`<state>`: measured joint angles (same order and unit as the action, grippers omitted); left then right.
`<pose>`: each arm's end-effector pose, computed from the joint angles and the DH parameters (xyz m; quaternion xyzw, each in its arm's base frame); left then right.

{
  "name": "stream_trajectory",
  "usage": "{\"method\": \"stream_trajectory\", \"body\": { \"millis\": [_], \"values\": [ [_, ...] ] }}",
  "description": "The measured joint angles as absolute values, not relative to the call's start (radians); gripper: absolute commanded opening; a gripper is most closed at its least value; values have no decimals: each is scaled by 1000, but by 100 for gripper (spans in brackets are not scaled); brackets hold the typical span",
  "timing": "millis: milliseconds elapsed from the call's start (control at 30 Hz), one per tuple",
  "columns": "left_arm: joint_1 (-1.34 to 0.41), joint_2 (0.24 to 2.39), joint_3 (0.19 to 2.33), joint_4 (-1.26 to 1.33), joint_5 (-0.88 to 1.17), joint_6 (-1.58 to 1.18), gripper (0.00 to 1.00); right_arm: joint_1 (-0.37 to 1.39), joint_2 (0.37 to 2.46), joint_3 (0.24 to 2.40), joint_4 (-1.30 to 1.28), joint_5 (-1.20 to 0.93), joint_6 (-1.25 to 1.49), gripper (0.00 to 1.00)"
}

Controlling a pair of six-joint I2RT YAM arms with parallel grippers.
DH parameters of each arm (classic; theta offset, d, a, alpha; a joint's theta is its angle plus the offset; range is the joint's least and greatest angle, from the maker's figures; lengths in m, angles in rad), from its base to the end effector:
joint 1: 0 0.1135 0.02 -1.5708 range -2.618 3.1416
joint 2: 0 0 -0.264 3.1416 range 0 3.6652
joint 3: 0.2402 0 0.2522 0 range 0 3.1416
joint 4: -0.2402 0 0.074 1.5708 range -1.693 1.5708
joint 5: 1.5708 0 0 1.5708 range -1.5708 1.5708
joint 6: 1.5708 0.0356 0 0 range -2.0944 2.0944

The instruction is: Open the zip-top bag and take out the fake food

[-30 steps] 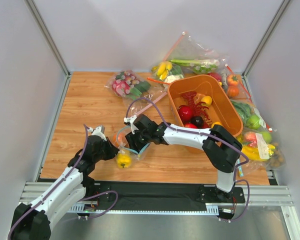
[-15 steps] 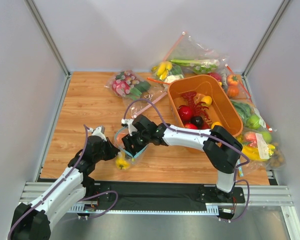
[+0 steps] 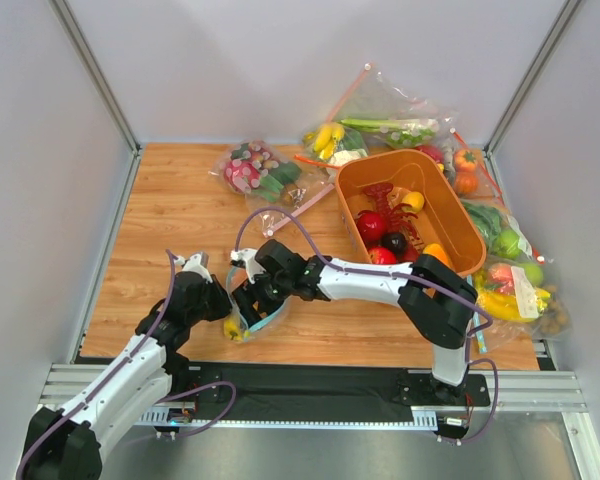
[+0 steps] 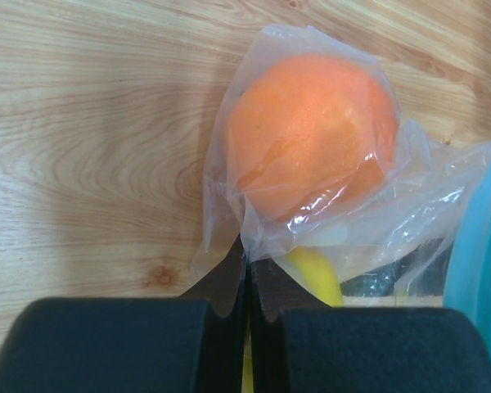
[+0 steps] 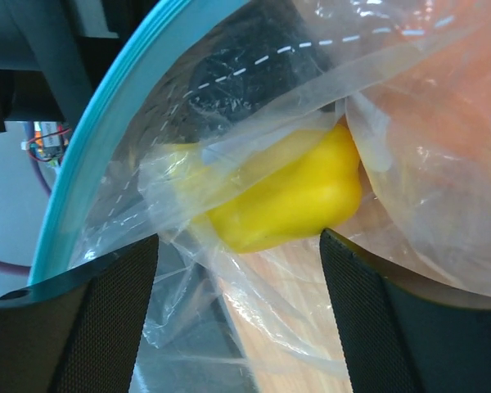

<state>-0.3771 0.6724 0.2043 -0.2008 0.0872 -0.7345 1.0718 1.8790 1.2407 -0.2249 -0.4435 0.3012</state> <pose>0.1337 -0.0563 0.1531 -0.1411 0.8882 -0.2631 0.3492 0.1788 0.3599 0.1866 -0.4145 0.8194 0.3738 0.1307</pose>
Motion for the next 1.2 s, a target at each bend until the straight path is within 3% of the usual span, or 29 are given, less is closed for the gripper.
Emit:
{"method": "stream_trajectory", "body": {
  "millis": [367, 733, 767, 833, 867, 967, 1100, 1200],
  "values": [
    [-376, 660, 196, -196, 83, -734, 0, 1129, 1917, 1157, -72, -335, 268, 87],
    [-364, 682, 186, -143, 116, -709, 0, 1134, 1913, 1066, 113, -304, 242, 85],
    [-363, 693, 186, -129, 125, -705, 0, 1134, 1911, 1059, 124, -304, 238, 82],
    [-359, 726, 186, -91, 146, -690, 0, 1134, 1905, 1045, 135, -306, 239, 65],
    [-355, 743, 186, -69, 153, -684, 0, 1134, 1895, 1037, 135, -309, 238, 51],
    [-350, 796, 192, -11, 176, -664, 0, 1144, 1861, 1012, 132, -311, 221, 34],
    [-353, 837, 217, -10, 214, -639, 0, 1158, 1812, 1002, 104, -265, 189, 29],
    [-357, 844, 239, -43, 221, -621, 11, 1160, 1755, 995, 89, -202, 167, 28]
  ]
}}
